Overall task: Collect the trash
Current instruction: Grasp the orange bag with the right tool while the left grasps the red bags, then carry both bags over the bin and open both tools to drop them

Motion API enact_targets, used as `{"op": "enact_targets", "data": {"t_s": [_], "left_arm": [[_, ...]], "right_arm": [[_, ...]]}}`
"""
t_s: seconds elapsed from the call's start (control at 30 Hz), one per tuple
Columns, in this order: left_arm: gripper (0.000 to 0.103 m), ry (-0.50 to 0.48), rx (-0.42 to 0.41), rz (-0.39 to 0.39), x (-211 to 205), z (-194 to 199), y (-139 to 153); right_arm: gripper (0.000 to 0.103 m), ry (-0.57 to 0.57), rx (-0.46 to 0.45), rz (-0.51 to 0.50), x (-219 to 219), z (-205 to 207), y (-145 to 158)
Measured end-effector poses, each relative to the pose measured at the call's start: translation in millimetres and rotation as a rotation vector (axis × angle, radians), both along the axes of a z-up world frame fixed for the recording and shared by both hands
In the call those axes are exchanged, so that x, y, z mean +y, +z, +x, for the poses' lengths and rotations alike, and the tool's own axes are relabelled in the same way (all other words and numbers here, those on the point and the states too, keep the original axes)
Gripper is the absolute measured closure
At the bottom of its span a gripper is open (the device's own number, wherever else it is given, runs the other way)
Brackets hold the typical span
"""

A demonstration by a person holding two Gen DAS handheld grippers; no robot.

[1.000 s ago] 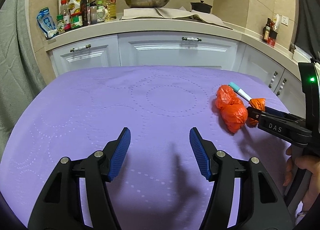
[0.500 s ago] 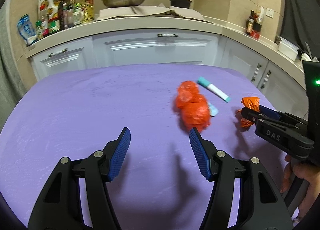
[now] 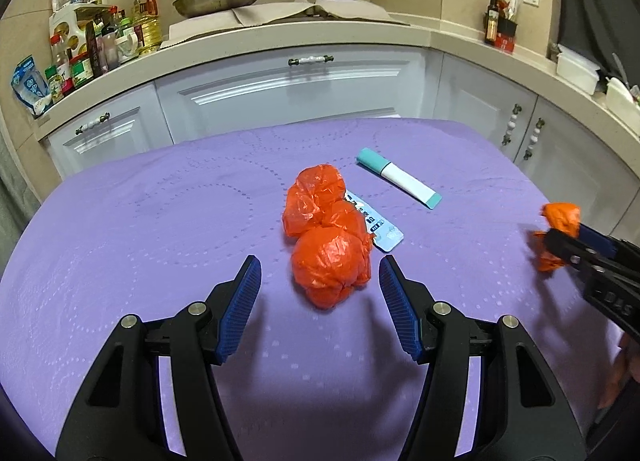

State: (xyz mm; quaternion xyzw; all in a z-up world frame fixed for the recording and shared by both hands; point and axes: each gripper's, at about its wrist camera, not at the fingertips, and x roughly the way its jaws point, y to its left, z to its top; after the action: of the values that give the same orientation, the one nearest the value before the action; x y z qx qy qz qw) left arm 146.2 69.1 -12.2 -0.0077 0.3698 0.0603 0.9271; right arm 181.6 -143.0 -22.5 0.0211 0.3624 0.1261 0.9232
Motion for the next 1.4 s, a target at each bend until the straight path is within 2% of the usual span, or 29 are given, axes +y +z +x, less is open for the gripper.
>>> {"op": "enact_targets", "data": {"t_s": [0.17,0.27,0.4,0.87,1.13,1.4], "left_arm": [[0.045,0.014,0.008,0.002,-1,9,-5],[0.064,0.005,0.025,-0.003,-3,14,-8],[0.070,-0.006,0.013,-0.007,-4,10,-8],[0.072,-0.016,-0.049,-0.014,-3,-25,11],[0.072,-0.088,-0.103,-0.010,-32,-39,30],[0.072,-0.175,-0.130,-0.017,-73,-42,39]], "right_arm": [[0.059,0.000,-0.002,0.024,-11,0,-1],[0.059,0.001,0.000,0.031,-14,0,-1],[0.059,0.000,0.002,0.041,-19,0,-2],[0.059,-0.009,-0.022,0.028,-23,-9,5],[0.059,-0.037,-0.056,0.011,-35,-25,15],[0.059,-0.100,-0.086,-0.004,-65,-40,24]]}}
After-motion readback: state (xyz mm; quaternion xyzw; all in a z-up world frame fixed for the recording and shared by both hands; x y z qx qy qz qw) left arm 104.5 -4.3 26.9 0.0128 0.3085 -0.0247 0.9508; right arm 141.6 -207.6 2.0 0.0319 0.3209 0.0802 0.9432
